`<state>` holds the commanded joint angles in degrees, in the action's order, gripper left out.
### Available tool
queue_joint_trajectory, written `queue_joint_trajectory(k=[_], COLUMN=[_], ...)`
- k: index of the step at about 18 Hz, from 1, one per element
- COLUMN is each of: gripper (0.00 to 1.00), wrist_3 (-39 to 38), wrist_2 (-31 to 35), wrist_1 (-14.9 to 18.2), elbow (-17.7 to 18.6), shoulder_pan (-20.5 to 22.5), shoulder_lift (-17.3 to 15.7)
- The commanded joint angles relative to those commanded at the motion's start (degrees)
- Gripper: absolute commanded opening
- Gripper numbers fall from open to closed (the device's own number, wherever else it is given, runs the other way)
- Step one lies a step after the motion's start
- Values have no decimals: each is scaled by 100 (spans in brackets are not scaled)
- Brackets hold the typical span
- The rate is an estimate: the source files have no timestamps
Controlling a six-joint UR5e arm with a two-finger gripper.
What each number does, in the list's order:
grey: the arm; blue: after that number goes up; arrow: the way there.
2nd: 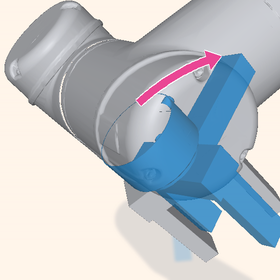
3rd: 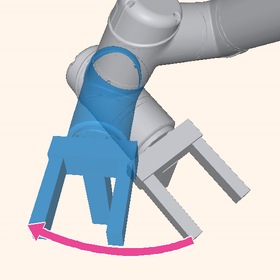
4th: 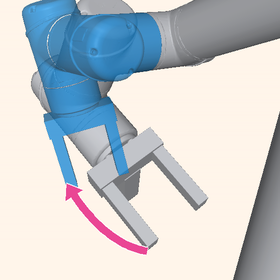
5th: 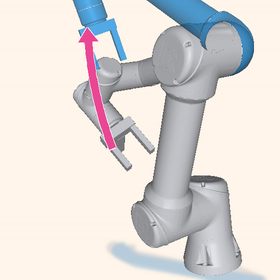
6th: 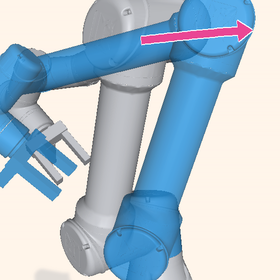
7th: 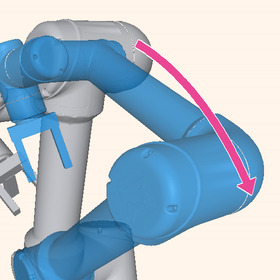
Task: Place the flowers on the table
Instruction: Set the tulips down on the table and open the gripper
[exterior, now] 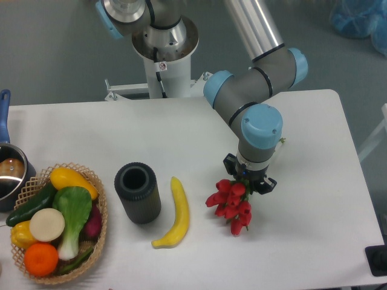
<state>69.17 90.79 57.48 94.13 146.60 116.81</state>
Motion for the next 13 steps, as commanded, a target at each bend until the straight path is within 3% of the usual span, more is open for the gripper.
queue_joint_trajectory(k=[1, 3, 5, 13], gripper=[82, 87, 100, 100], wrist_3=[9, 0, 53, 61], wrist_2=[0, 0, 0, -227], wrist_1=[-9, -9, -17, 35], elbow=[-9, -35, -53, -132], shoulder_pan=[-17, -18, -18, 263], shoulder_lift=[0, 9, -17, -448])
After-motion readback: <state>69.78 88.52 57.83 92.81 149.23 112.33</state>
